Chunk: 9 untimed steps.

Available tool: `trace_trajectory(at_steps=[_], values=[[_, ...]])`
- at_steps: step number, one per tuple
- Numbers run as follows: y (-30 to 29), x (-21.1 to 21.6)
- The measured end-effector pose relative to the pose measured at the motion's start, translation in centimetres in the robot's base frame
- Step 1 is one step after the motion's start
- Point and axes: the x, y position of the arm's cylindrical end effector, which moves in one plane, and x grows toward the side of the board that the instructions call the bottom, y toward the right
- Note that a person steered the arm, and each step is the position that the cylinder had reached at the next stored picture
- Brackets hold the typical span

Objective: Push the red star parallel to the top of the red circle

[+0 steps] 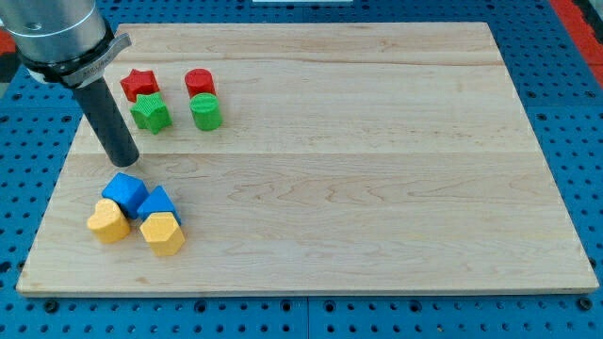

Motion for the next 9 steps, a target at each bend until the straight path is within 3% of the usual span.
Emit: trace_trajectory(at_steps=[5,9], values=[[1.4,-1.4],[-3.1,-1.3]])
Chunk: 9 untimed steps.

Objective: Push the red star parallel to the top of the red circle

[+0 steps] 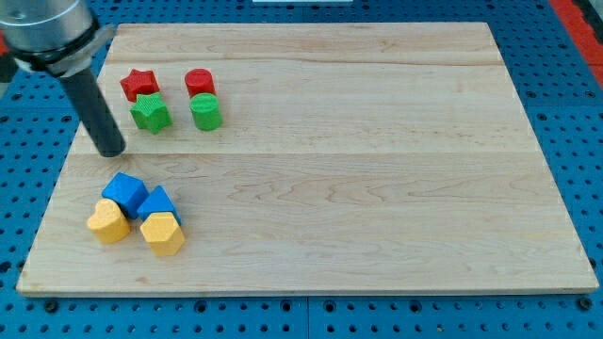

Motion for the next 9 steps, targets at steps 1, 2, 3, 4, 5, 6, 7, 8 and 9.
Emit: trace_trajectory(at_steps=[1,2,3,4,5,6,7,8,9], values=[[-3.0,0.0],[-5.7,-0.5],[-6.0,-0.8],[-5.9,-2.6],[-5.7,-5.3],[-5.2,-6.1],[-4.1,-6.1],[-3.4,-6.4],[-2.0,-7.5]])
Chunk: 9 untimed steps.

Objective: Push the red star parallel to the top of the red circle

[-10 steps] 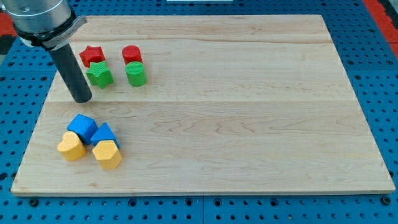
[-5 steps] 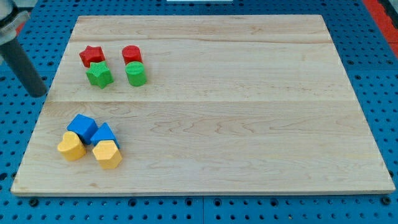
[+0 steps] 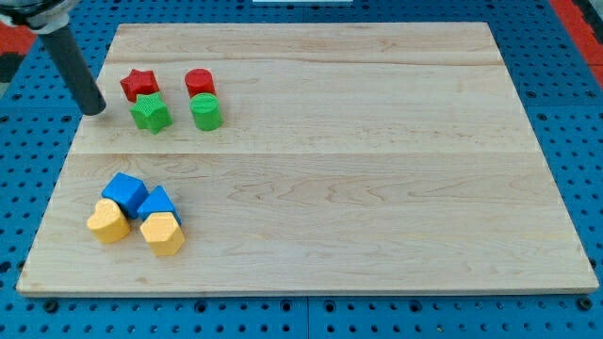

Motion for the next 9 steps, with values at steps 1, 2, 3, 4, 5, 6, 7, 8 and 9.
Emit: trace_trajectory(at_steps=[1,2,3,4,5,6,7,8,9], values=[[2.3,-1.3],[4.4,-2.0],[5.7,-2.4],[6.5,-2.6],[7.4,-2.6],[8.8,-2.8],[8.1,-5.4],[8.0,-8.0],[5.3,-8.2]])
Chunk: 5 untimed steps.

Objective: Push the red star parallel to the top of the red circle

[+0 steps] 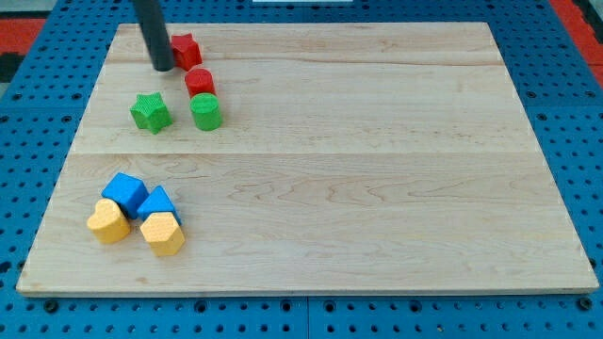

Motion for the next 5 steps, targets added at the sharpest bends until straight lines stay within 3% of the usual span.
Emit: trace_trajectory(at_steps=[1,3,5], values=[[0.3,-2.6],[3.9,-3.0],[0.6,-2.8]])
